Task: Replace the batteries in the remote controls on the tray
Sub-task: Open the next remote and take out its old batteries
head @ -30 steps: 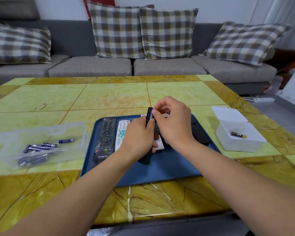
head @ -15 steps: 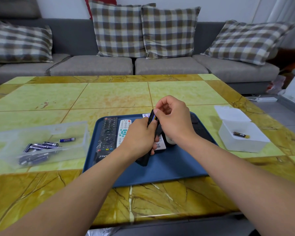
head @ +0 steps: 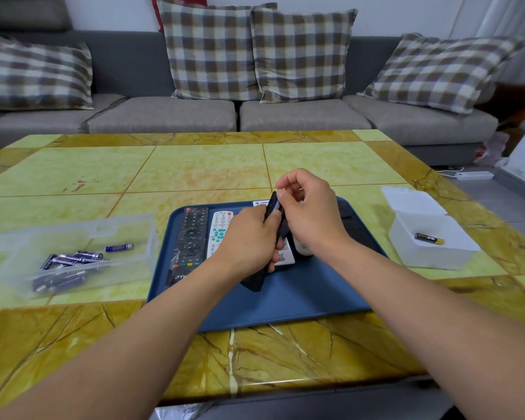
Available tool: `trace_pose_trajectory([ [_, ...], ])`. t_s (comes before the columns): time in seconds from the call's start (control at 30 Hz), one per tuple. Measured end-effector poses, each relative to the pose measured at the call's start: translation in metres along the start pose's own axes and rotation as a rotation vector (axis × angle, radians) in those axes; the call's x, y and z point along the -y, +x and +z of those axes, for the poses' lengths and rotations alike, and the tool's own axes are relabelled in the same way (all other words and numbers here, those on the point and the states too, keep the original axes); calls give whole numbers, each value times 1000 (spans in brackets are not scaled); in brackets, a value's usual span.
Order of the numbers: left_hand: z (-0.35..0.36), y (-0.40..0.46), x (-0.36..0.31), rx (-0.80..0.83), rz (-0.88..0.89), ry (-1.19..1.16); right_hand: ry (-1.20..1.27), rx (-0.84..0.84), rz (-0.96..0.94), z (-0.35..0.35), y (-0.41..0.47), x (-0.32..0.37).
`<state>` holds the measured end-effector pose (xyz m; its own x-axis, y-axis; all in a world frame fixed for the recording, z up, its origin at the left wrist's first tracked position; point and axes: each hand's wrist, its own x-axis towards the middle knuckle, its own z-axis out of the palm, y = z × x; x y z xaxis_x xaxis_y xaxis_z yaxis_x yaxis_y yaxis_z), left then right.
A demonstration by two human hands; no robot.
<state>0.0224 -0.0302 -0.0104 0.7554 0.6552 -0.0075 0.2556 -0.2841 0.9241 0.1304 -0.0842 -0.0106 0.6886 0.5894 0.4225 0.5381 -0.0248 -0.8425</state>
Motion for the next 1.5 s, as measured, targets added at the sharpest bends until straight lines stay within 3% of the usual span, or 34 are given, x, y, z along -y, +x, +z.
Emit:
trace_pose_trajectory([
  [0.57,-5,3,2,25,-2,32,-46,88,34,-8,2,-2],
  [0.8,-4,2,-1,-78,63,64,344,-87,338,5,-6,2],
  [0.97,-1,0,-1,-105,55,-13,374,-153,344,9,-10,10],
  [1.07,-3,0,-1,-60,-6,-148,513,-96,422,5,-4,16],
  [1.13,-7,-1,-1,26,-32,-256,729,-100,491,-8,6,20],
  [1.2,-11,-2,0,125,-38,-309,796,-115,554,-23,16,16],
  [1.27,-16,-2,1,203,-45,-314,638,-49,599,-31,20,8],
  [1.4,-23,-2,4,305,-48,-282,307,368,470,-31,11,1],
  [1.5,-31,-4,-1,365,-77,-344,214,426,352,-28,10,2],
])
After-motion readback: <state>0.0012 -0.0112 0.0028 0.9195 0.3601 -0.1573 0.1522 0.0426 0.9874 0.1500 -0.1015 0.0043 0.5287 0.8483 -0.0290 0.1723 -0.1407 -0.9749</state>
